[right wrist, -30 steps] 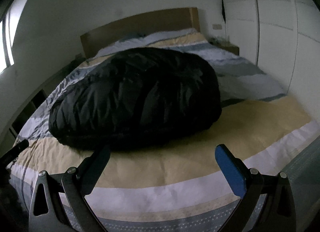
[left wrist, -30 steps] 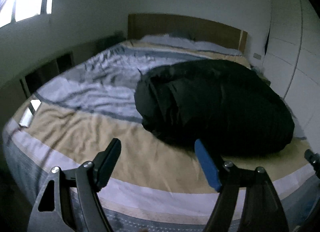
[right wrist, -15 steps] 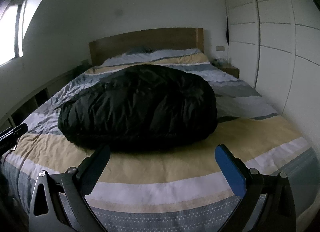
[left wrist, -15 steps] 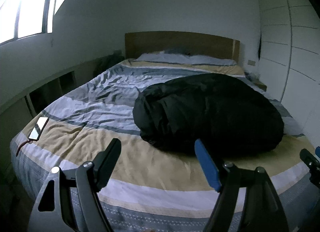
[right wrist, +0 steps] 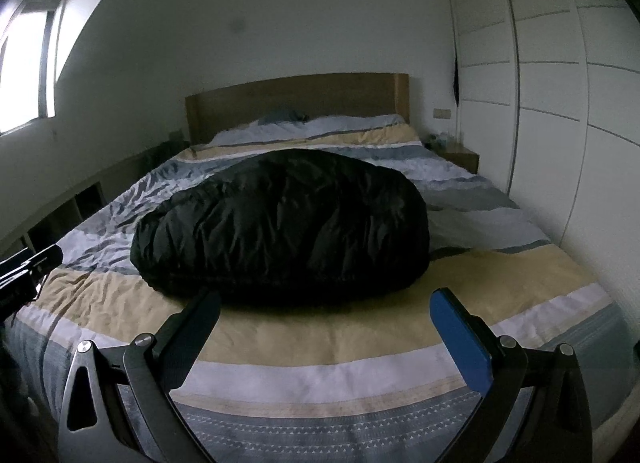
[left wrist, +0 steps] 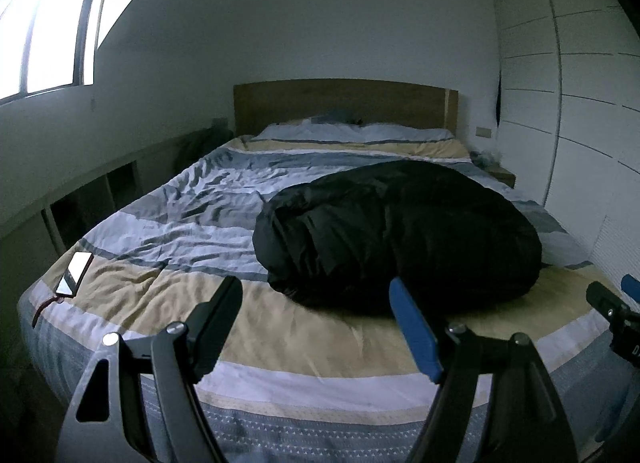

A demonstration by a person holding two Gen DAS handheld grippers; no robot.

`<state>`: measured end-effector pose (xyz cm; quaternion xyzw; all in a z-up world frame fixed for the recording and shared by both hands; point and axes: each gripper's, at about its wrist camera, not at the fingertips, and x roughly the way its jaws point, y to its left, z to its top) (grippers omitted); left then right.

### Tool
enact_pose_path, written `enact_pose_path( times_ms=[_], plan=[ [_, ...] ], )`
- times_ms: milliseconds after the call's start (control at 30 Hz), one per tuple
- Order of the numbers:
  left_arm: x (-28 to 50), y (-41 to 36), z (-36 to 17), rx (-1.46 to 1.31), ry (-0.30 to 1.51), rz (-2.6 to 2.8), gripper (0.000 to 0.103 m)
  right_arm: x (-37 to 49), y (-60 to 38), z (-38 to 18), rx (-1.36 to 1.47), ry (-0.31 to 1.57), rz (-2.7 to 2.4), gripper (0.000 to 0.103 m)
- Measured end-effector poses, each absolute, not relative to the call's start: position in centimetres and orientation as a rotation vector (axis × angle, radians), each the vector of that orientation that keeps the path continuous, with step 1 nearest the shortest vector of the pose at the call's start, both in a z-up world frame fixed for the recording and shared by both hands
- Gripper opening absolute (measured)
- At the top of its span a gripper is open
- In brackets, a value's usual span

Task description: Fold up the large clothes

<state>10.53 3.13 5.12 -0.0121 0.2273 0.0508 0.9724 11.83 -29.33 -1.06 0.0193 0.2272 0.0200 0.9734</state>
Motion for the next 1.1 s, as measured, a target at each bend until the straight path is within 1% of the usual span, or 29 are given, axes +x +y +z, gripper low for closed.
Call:
enact_pose_path(
  times_ms=[433,1100],
  plan=[
    [9.0,2.4,5.9,-0.004,0.432,0.077,0.075,10.2,-29.3,0.4,0.028,0.415,0.044,0.103],
    [8.3,2.1,5.8,0.002,0.436,0.07,0.075,9.9,-29.2,0.2,0.021,0.419,0.04,0.103]
  ],
)
